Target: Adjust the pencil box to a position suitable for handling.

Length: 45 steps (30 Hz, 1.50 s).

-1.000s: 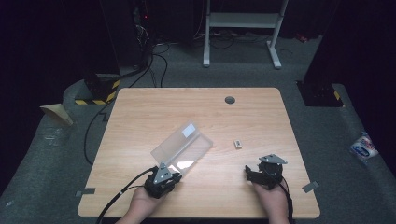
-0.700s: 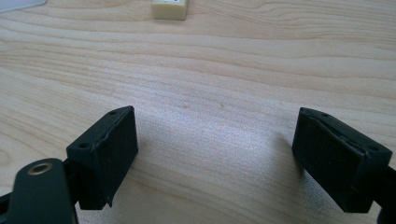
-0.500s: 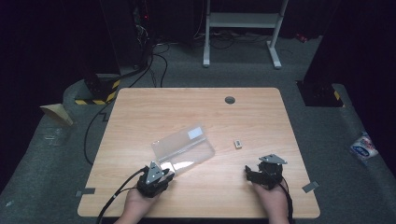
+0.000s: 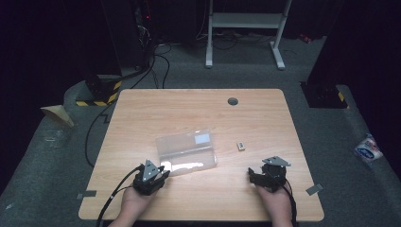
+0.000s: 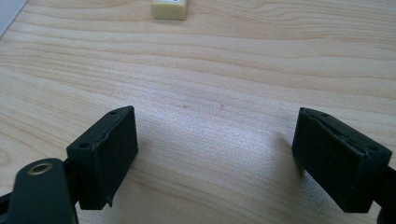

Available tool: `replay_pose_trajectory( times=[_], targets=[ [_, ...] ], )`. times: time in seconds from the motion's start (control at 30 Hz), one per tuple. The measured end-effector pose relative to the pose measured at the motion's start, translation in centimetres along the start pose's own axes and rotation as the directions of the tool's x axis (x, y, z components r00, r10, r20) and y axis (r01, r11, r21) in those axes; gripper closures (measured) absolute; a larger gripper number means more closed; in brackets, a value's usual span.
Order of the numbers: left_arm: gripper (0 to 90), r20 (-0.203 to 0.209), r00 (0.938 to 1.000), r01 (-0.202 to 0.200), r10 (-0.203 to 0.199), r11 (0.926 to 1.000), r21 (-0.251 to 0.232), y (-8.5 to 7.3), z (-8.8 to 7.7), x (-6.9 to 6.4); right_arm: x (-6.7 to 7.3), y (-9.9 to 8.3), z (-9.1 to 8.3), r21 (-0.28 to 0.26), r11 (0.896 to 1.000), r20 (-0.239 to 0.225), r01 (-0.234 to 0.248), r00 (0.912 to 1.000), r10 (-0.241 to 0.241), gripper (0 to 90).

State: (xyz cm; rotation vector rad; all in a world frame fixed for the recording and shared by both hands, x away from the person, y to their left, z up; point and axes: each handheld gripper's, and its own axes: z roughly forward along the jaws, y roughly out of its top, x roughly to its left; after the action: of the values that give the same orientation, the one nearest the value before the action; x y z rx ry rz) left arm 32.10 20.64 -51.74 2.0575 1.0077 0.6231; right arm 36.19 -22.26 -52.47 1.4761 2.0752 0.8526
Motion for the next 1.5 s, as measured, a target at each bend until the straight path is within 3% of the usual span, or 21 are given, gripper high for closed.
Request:
replay_pose_trajectory(
  times=[0.57, 0.8, 0.83, 0.97, 1.03, 1.07, 1.1, 1.2, 1.3, 1.37, 1.47, 1.5],
  targets=[
    [66.0, -0.045, 0.9983, 0.036, -0.036, 0.9993, -0.011, 0.3, 0.5, 1.5, 0.0, 0.0, 0.0, 0.0, 1.0, 0.0, 0.0, 1.0, 0.0, 13.9],
    [51.5, -0.039, 0.9965, 0.072, -0.074, 0.9959, -0.055, 0.1, -0.5, 1.9, 0.0, 0.0, -0.1, 0.004, 1.0, -0.009, 0.011, 0.9999, -0.011, 16.9],
    [47.1, -0.013, 0.9953, 0.095, -0.096, 0.9943, -0.049, -0.1, -0.6, 2.2, 0.5, 0.1, -0.8, -0.04, 0.999, -0.019, 0.031, 0.9993, -0.031, 21.8],
    [39.4, -0.005, 0.9932, 0.116, -0.117, 0.9928, -0.026, -0.5, -0.1, 2.6, 3.1, 1.2, -2.2, -0.13, 0.991, -0.149, 0.026, 0.9878, -0.046, 25.2],
    [37.8, 0.011, 0.9927, 0.12, -0.12, 0.9928, -0.003, -0.6, 0.3, 2.7, 5.2, 1.7, -2.0, -0.12, 0.991, -0.207, 0.06, 0.9748, -0.084, 26.6],
    [37.9, 0.011, 0.9927, 0.12, -0.12, 0.9928, -0.003, -0.6, 0.3, 2.7, 5.2, 1.7, -2.0, -0.12, 0.991, -0.207, 0.06, 0.9748, -0.084, 26.6],
    [39.3, 0.03, 0.9921, 0.121, -0.122, 0.9926, 0.008, -0.5, 0.5, 2.6, 7.5, 2.0, -1.4, -0.102, 0.987, -0.239, 0.123, 0.9603, -0.145, 30.0],
    [40.8, 0.041, 0.9915, 0.123, -0.123, 0.9924, 0.013, -0.5, 0.6, 2.5, 9.9, 2.3, -0.6, -0.079, 0.985, -0.3, 0.154, 0.9385, -0.171, 34.0],
    [40.8, 0.034, 0.9933, 0.11, -0.111, 0.9934, 0.035, -0.4, 0.9, 2.3, 12.1, 2.7, 0.4, -0.07, 0.977, -0.296, 0.203, 0.9308, -0.215, 37.4],
    [42.6, 0.035, 0.9926, 0.115, -0.117, 0.9926, 0.037, -0.3, 0.9, 2.4, 12.9, 2.9, 1.1, -0.058, 0.969, -0.257, 0.241, 0.934, -0.248, 40.8],
    [43.8, 0.022, 0.9947, 0.1, -0.101, 0.9942, 0.039, -0.3, 1.0, 2.3, 13.5, 3.2, 1.8, -0.041, 0.973, -0.253, 0.228, 0.9396, -0.231, 44.4],
    [44.1, 0.022, 0.9947, 0.1, -0.101, 0.9942, 0.039, -0.3, 1.0, 2.3, 13.5, 3.2, 1.9, -0.04, 0.969, -0.242, 0.245, 0.9382, -0.247, 45.5]
  ],
)
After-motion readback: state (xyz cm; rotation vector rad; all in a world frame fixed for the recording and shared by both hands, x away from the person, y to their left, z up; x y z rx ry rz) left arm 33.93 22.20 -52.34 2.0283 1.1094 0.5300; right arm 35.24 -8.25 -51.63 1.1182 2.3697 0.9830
